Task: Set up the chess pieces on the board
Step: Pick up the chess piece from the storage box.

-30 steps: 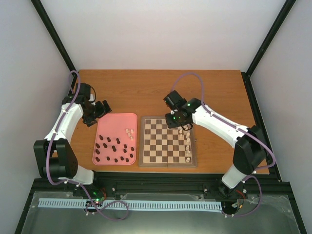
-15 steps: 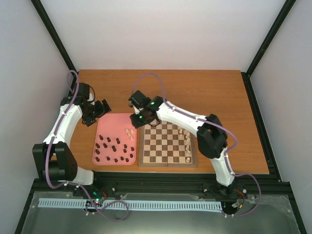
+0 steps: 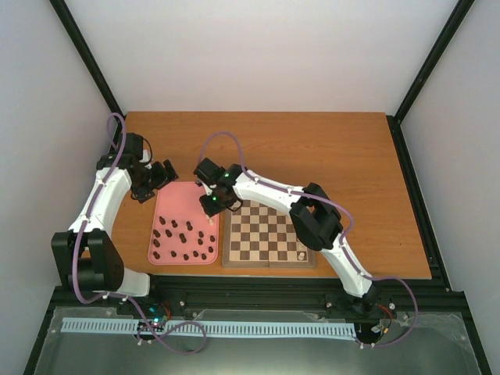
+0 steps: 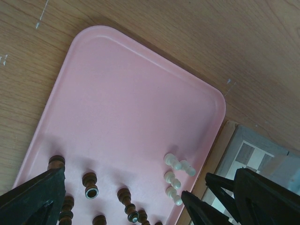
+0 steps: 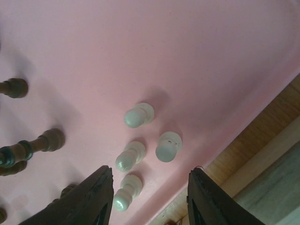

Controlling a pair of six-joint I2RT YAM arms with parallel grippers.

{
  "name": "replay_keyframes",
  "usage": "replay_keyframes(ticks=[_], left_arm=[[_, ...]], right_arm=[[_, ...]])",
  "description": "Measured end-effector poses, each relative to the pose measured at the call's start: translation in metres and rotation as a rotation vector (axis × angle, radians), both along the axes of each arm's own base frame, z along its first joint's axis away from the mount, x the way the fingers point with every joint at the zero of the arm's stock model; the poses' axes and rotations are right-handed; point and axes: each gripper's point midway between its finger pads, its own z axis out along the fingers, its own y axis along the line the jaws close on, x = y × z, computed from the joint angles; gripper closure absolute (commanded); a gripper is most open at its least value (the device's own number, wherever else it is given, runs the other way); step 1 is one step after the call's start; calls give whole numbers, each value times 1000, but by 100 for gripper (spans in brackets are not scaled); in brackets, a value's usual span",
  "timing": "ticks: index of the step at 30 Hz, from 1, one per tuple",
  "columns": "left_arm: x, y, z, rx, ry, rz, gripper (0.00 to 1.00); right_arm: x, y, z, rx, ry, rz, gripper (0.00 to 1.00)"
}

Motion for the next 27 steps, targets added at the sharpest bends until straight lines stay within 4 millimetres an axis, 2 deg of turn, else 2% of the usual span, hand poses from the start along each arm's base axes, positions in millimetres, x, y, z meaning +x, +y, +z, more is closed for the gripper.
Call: replay_keyframes(ticks=[11, 27], left_arm=[[0, 0, 1, -1, -2, -2, 0], [0, 0, -3, -1, 10, -3, 0]], right_arm=[[9, 5, -15, -26, -15, -3, 62], [23, 5, -14, -30, -40, -26, 67]])
